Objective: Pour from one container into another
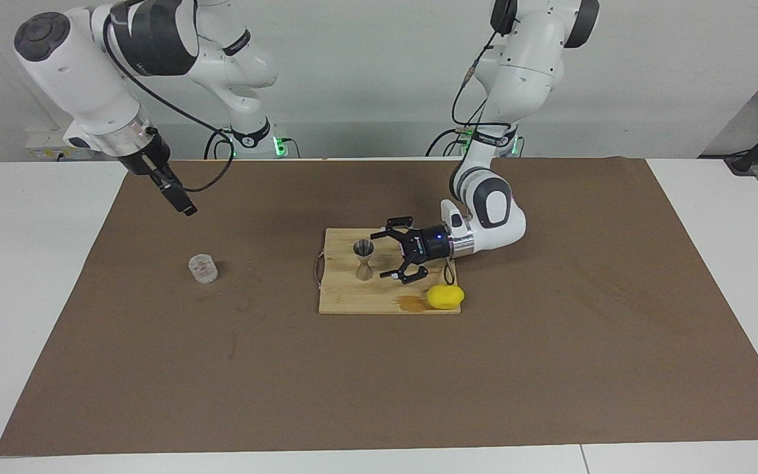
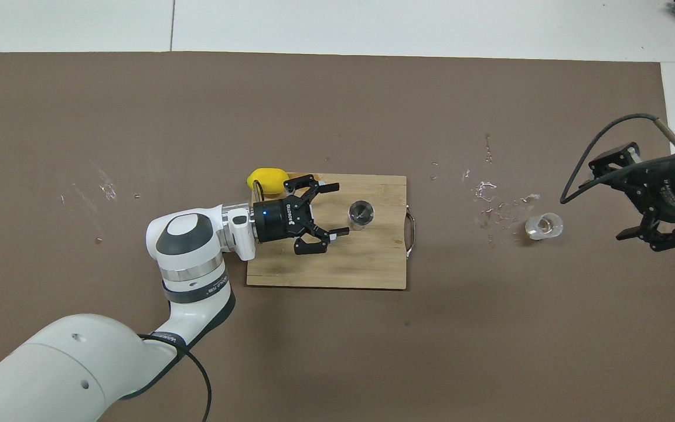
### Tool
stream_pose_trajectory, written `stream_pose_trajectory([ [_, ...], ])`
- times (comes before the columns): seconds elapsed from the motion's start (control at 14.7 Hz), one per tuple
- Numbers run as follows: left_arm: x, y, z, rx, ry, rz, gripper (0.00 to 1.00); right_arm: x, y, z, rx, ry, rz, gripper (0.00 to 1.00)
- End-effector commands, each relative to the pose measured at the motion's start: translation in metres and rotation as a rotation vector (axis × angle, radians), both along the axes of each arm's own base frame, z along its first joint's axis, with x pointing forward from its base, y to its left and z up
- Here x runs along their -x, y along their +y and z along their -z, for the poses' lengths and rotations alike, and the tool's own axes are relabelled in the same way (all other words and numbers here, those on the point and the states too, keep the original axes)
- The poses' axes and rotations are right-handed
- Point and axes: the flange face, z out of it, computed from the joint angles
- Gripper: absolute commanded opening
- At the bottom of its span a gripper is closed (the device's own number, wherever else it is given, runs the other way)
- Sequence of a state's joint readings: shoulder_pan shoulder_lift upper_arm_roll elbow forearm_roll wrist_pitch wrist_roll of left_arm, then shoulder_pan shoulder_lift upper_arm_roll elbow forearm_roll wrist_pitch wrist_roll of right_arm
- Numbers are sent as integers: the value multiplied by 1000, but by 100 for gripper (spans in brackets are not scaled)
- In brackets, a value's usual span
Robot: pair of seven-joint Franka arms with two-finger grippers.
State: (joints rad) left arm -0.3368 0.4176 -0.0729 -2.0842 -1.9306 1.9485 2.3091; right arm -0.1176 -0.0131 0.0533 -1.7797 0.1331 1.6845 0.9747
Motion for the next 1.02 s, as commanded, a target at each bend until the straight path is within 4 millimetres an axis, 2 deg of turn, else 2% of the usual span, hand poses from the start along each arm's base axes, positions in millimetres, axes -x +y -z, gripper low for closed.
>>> stream_pose_trajectory([
  [0.0,6,46,-10,-23,-40,34,100,5,-33,28,-81,-17,198,95],
  [0.14,9,70,-13,-24,-49,66,100,-1,-57,53,-142,23,269,95],
  [0.27,8,103,-12,-52,-57,98,100,-5,-89,82,-207,61,348,95],
  [0.61,2,213,-16,-138,-89,211,100,-11,-137,153,-324,114,487,96],
  [0.75,2,253,-20,-173,-95,259,100,-6,-144,181,-351,90,491,97],
  [0.82,-3,276,-24,-207,-109,279,100,-4,-142,190,-346,70,485,97],
  [0.95,-9,319,-37,-288,-134,331,100,-1,-147,221,-364,64,471,97],
])
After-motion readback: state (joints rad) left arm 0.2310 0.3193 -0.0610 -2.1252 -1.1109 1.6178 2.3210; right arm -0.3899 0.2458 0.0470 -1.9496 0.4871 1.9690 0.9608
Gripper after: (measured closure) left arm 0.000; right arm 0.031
